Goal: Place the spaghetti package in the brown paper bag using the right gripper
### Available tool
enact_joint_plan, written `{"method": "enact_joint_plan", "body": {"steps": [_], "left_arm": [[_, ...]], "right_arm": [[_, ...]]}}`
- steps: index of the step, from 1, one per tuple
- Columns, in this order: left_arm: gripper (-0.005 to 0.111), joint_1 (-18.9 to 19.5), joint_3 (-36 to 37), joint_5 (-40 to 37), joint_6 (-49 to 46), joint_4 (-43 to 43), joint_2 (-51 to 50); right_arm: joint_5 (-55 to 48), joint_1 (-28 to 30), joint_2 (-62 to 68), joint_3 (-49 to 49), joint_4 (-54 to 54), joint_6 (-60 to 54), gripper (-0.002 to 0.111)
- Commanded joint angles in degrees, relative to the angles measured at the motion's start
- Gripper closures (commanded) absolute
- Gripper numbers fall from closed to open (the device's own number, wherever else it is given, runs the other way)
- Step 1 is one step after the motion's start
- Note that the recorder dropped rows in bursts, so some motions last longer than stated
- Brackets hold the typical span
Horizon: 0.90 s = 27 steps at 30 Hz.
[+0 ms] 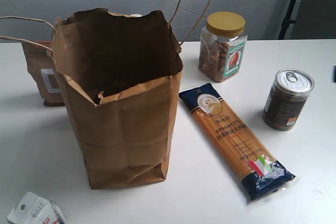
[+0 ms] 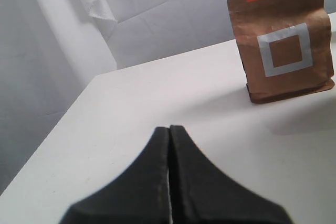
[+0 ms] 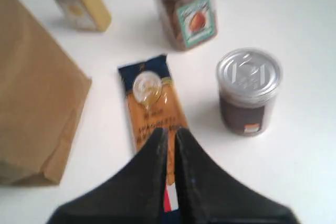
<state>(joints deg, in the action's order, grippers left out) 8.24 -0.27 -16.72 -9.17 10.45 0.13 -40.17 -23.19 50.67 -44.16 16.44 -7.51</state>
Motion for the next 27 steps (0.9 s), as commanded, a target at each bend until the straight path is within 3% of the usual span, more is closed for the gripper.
{"method": "enact_joint_plan", "body": {"steps": [1, 3, 6, 14, 27], "left_arm": [[0.107, 0.27, 0.27, 0.34, 0.21, -0.26, -0.13], [0.107, 0.27, 0.27, 0.34, 0.21, -0.26, -0.13], [0.107, 0.27, 0.27, 0.34, 0.21, -0.26, -0.13], [0.107, 0.27, 0.27, 0.34, 0.21, -0.26, -0.13], [0.107, 0.27, 0.27, 0.34, 0.21, -0.26, -0.13]], "right_arm": [[-6.68, -9.02, 21.23, -10.82, -5.34, -1.21, 0.057], [-6.70, -12.12, 30.85, -14.72, -8.82, -0.99, 0.021], [-6.81, -14.10, 39.46, -17.80, -12.19, -0.86, 0.004], [-6.57, -14.90, 55.98, -26.49, -17.56, -1.05, 0.004], [-3.90, -15.66, 66.33, -29.93, -17.28, -2.10, 0.004]]}}
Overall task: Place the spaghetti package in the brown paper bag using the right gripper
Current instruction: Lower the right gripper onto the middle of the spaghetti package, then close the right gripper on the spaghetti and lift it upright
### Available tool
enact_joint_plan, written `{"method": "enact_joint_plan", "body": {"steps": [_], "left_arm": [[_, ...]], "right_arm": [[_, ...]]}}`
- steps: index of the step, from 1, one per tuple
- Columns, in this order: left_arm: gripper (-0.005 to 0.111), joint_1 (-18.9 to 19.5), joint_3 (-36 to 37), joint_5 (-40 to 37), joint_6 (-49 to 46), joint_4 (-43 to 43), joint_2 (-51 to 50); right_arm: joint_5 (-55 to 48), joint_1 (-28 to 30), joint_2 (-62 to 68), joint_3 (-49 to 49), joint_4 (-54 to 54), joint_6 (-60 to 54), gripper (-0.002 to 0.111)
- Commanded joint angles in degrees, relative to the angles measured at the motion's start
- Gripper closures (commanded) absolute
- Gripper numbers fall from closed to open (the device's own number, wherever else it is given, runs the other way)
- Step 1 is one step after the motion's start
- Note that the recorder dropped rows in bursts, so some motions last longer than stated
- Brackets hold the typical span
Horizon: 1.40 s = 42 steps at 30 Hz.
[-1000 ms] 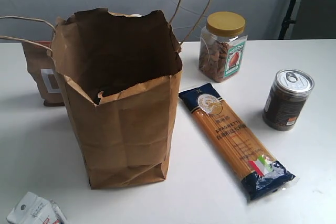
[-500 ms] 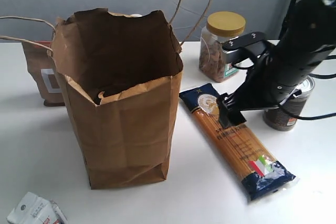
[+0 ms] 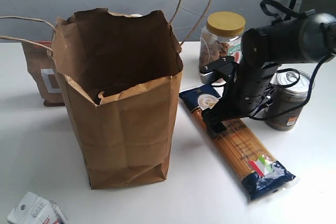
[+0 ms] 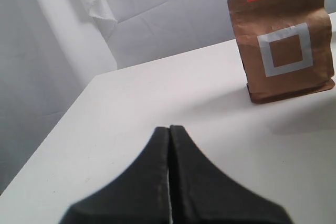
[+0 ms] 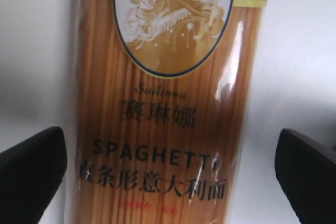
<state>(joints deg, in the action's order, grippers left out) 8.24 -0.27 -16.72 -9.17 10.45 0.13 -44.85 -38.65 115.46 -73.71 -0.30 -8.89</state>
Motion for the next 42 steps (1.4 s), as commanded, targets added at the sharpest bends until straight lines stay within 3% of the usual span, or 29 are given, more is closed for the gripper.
{"method": "enact_joint_plan", "body": {"steps": [1, 4, 5, 7, 10, 11, 19, 23, 29, 35, 42], "left_arm": [[0.107, 0.27, 0.27, 0.34, 0.21, -0.26, -0.13], [0.107, 0.27, 0.27, 0.34, 0.21, -0.26, -0.13], [0.107, 0.27, 0.27, 0.34, 0.21, -0.26, -0.13], [0.107, 0.27, 0.27, 0.34, 0.21, -0.26, -0.13], [0.107, 0.27, 0.27, 0.34, 0.21, -0.26, -0.13], [0.107, 0.27, 0.27, 0.34, 0.21, -0.26, -0.13], [0.107, 0.27, 0.27, 0.34, 0.21, -0.26, -0.13], [0.107, 0.27, 0.27, 0.34, 0.21, -0.26, -0.13], [0.107, 0.27, 0.27, 0.34, 0.21, -0.26, -0.13], [0.107, 0.27, 0.27, 0.34, 0.21, -0.26, -0.13], [0.107, 0.27, 0.27, 0.34, 0.21, -0.26, -0.13]], "right_arm": [[0.36, -0.19, 1.83, -0.38, -0.54, -0.71, 0.005], [-0.93, -0.19, 2.09, -0.38, -0.66, -0.71, 0.016], [-1.48, -0.19, 2.09, -0.38, -0.66, -0.71, 0.025], [-2.40, -0.19, 2.09, -0.38, -0.66, -1.43, 0.047], [-3.64, -0.19, 2.09, -0.38, 0.30, -2.05, 0.101], [-3.77, -0.19, 2.09, -0.23, 1.54, -3.17, 0.107], [9.50, -0.08, -7.75, 11.00, 5.98, -1.86, 0.108], [18.11, -0.08, -19.64, 19.73, 8.90, -0.29, 0.108], [22.57, -0.20, -39.16, 27.78, 9.91, 5.84, 0.108], [22.15, -0.07, -52.50, 23.84, 5.81, 8.15, 0.108], [16.27, -0.58, -50.67, 7.67, 4.15, 9.52, 0.108]]}}
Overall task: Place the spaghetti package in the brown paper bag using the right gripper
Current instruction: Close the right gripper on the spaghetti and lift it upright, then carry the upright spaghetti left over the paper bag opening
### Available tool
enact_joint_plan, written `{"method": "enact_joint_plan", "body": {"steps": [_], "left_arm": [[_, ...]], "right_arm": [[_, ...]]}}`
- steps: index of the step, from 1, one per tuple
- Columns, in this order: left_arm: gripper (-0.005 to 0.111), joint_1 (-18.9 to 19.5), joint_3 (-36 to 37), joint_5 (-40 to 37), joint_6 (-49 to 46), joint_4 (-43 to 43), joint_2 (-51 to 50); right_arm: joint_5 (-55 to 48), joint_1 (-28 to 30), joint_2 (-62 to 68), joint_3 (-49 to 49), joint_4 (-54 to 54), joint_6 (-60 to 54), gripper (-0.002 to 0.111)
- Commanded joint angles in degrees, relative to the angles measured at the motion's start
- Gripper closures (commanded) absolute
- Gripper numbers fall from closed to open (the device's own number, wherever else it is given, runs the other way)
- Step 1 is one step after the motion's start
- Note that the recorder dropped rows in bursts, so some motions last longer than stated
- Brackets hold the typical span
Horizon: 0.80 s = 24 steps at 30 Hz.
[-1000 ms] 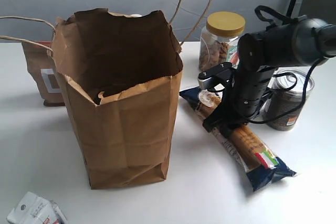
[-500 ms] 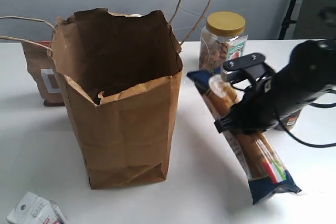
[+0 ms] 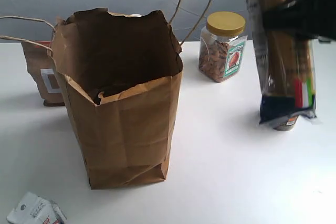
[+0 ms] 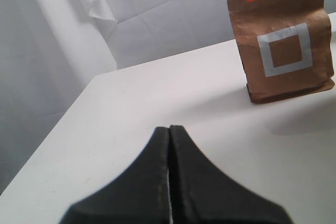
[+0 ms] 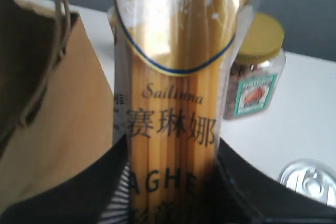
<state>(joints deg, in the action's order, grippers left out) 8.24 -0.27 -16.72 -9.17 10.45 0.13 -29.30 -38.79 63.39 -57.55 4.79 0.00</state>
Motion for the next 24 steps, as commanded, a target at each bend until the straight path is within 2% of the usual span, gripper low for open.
{"method": "enact_joint_plan", "body": {"steps": [1, 15, 24], "left_arm": [[0.107, 0.27, 0.27, 0.34, 0.21, -0.26, -0.13], [0.107, 0.27, 0.27, 0.34, 0.21, -0.26, -0.13], [0.107, 0.27, 0.27, 0.34, 0.21, -0.26, -0.13]], "right_arm": [[0.62, -0.83, 2.13, -10.59, -0.94, 0.62, 0.108], [0.54, -13.35, 25.58, -42.95, -1.94, 0.40, 0.108], [0.12, -15.57, 35.84, -44.55, -3.55, 0.40, 0.108]]}}
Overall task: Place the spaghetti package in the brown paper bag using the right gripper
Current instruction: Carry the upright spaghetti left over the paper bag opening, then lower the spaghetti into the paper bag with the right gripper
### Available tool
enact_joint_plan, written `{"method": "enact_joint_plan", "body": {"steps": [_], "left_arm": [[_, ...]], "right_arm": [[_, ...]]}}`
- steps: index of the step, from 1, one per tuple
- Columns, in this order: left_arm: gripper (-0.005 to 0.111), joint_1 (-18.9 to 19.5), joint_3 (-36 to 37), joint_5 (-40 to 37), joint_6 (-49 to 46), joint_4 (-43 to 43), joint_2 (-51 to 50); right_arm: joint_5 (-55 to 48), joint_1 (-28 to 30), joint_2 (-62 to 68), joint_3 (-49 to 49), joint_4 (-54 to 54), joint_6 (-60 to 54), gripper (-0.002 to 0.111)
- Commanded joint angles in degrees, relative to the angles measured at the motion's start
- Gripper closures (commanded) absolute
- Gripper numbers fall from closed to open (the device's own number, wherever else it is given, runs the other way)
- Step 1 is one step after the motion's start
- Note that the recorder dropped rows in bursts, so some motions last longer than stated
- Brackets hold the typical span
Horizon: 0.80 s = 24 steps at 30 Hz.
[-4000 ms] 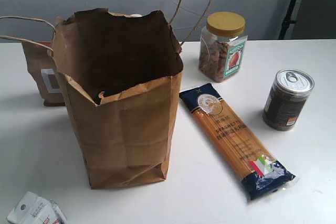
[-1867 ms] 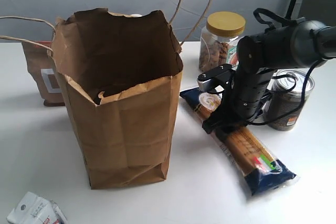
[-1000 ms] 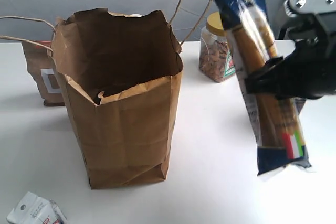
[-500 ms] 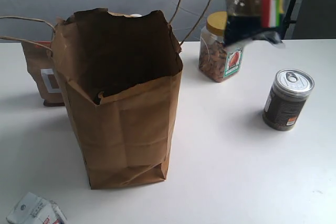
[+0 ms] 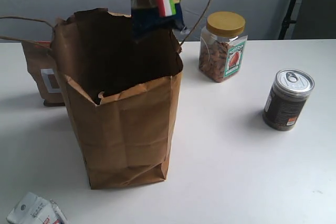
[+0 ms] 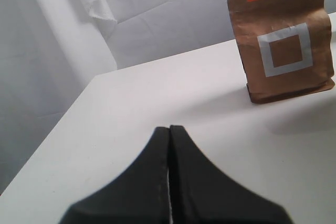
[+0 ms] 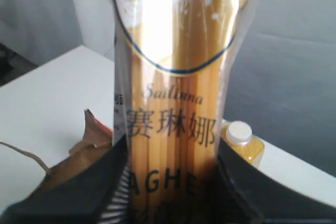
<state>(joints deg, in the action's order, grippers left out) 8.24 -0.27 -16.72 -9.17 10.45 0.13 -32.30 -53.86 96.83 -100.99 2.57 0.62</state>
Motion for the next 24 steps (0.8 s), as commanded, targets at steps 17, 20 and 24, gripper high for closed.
{"method": "enact_joint_plan", "body": {"steps": [17, 20, 24], "left_arm": [[0.107, 0.27, 0.27, 0.34, 0.21, -0.26, -0.13], [0.107, 0.27, 0.27, 0.34, 0.21, -0.26, -0.13], [0.107, 0.27, 0.27, 0.34, 0.21, -0.26, -0.13]], "right_arm": [[4.47, -6.14, 6.56, -1.10, -1.23, -0.23, 0.108], [3.93, -6.78, 6.56, -0.98, -2.04, -0.23, 0.108], [4.06, -7.33, 6.56, 1.70, -2.57, -0.23, 0.108]]}}
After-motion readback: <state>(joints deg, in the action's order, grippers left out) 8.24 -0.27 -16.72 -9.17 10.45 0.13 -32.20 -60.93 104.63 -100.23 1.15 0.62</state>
